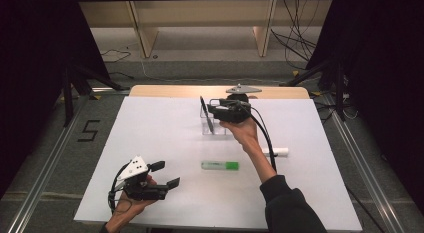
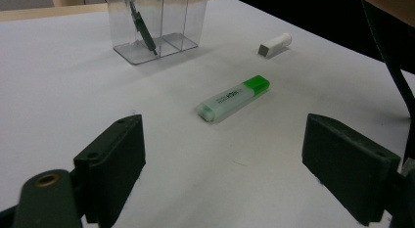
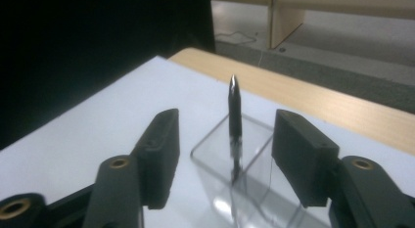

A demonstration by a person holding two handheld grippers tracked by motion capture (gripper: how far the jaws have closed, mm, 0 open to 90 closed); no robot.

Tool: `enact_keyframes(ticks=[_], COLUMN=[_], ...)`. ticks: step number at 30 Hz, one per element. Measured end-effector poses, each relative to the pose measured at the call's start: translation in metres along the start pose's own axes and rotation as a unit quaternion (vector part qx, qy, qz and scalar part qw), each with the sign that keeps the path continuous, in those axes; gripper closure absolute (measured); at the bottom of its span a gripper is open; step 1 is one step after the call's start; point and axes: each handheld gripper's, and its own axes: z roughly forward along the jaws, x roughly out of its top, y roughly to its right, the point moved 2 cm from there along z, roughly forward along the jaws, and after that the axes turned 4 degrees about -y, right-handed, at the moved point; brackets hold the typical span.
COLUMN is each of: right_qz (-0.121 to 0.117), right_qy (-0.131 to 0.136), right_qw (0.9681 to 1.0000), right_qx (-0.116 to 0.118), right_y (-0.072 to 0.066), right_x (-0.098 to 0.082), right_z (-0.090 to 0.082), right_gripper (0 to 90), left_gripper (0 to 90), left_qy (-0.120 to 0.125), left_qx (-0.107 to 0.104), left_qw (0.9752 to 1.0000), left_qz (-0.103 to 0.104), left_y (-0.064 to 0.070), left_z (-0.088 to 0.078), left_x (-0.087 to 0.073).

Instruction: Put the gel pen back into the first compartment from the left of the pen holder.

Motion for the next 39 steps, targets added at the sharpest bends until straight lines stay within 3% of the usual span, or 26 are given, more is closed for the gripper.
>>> enact_keyframes(ticks=[8,25,30,39], right_qz=[-0.013,-0.035,-0.035,-0.022], right_qy=[-0.021,-0.026,-0.025,-0.011], right_qw=[0.9996,0.9986,0.9987,0.999], right_qx=[0.014,0.031,0.029,0.037], right_y=[-0.001,-0.017,-0.017,-0.018], right_x=[-0.023,-0.062,-0.07,-0.089], right_z=[-0.024,-0.053,-0.062,-0.083], right_gripper=[39.2,33.9,33.2,32.9], left_gripper=[15.9,15.9,16.0,16.0], left_qy=[-0.003,-0.016,-0.014,-0.031], left_qx=[0.0,-0.005,-0.019,-0.022], left_qw=[1.0,0.9999,0.9997,0.9993], left_qz=[0.001,-0.001,-0.004,0.004], left_y=[0.0,-0.001,0.0,0.0], left_z=[0.0,0.005,0.008,0.015], left_x=[0.0,0.001,0.006,0.018])
